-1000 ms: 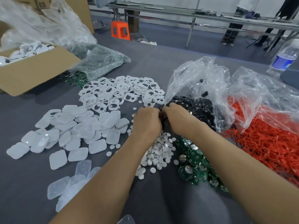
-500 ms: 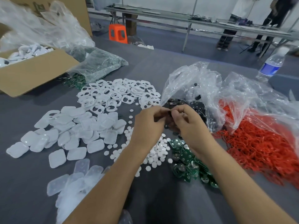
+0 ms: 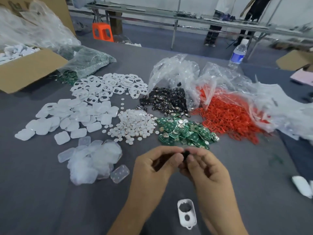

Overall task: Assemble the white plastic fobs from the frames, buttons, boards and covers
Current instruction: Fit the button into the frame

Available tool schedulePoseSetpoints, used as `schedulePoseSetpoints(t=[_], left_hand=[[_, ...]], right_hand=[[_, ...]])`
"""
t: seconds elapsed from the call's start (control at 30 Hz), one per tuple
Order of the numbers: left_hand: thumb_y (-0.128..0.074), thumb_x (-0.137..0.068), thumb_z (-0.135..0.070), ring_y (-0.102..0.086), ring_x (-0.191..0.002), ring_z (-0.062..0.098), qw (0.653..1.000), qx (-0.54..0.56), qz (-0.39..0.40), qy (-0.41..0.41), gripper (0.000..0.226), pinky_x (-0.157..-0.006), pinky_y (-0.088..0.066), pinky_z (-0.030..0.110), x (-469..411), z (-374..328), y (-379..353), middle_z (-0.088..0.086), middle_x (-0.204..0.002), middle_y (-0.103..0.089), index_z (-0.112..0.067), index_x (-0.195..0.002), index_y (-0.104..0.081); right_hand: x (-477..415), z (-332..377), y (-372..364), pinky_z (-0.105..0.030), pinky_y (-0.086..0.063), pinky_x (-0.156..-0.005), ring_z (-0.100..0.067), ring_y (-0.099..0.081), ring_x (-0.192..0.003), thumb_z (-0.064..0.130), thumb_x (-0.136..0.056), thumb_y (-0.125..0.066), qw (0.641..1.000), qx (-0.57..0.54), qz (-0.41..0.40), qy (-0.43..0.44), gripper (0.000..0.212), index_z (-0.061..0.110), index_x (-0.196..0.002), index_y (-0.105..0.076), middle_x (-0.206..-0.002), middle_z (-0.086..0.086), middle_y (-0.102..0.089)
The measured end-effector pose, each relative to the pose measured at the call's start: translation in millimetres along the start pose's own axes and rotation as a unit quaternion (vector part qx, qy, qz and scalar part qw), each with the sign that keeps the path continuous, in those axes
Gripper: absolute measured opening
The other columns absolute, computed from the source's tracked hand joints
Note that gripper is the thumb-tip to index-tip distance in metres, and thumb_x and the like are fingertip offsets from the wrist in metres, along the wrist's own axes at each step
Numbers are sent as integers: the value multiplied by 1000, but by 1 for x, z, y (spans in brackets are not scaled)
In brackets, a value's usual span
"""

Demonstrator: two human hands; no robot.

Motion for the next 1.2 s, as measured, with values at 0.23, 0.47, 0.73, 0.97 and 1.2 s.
schedulePoseSetpoints(t=[0.23,0.47,0.73,0.97,1.2], left_hand=[[-86,-63,-31,-72,-73,8,1000,-18,-15,14,21,-69,-54,16,47,5,-12,-1,-80,-78,-25,-82,-80],[-88,-70,1,-74,-78,18,999,10,24,45,24,-71,-57,20,70,15,-20,8,-82,-77,-15,-83,-76],[-89,-74,-3,-72,-82,13,999,-49,19,13,30,-75,-56,20,84,16,-22,-1,-85,-75,-25,-85,-72],[-86,-77,-12,-70,-80,13,998,-57,31,-20,23,-70,-56,21,90,10,-26,-3,-85,-72,-25,-88,-70],[-79,-83,-2,-73,-89,23,999,-33,35,-18,27,-77,-58,26,90,12,-25,5,-97,-75,-24,-95,-70]], right_hand=[[55,-9,16,-26,-57,-68,-20,-72,-82,3,-94,-64,999,39,36,-1,36,33,-111,-75,-94,-7,-77],[75,-16,30,-30,-58,-88,-30,-71,-104,6,-99,-57,997,12,76,-4,32,26,-117,-74,-112,-7,-75],[85,-45,31,-34,-52,-100,-35,-61,-124,24,-93,-63,977,-166,86,-103,34,15,-126,-69,-127,-19,-67],[93,-41,26,-33,-55,-94,-33,-63,-117,16,-96,-56,954,-254,91,-134,32,8,-125,-67,-128,-26,-64],[95,-42,40,-33,-54,-96,-35,-63,-110,16,-93,-70,971,-210,58,-98,25,7,-116,-65,-114,-23,-68]])
Point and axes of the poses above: each hand's wrist, its own x-axis away from the middle knuckle, its own y-axis out of the back of the hand, z = x × y, the point moved 10 cm from there along -x, towards the middle knuckle
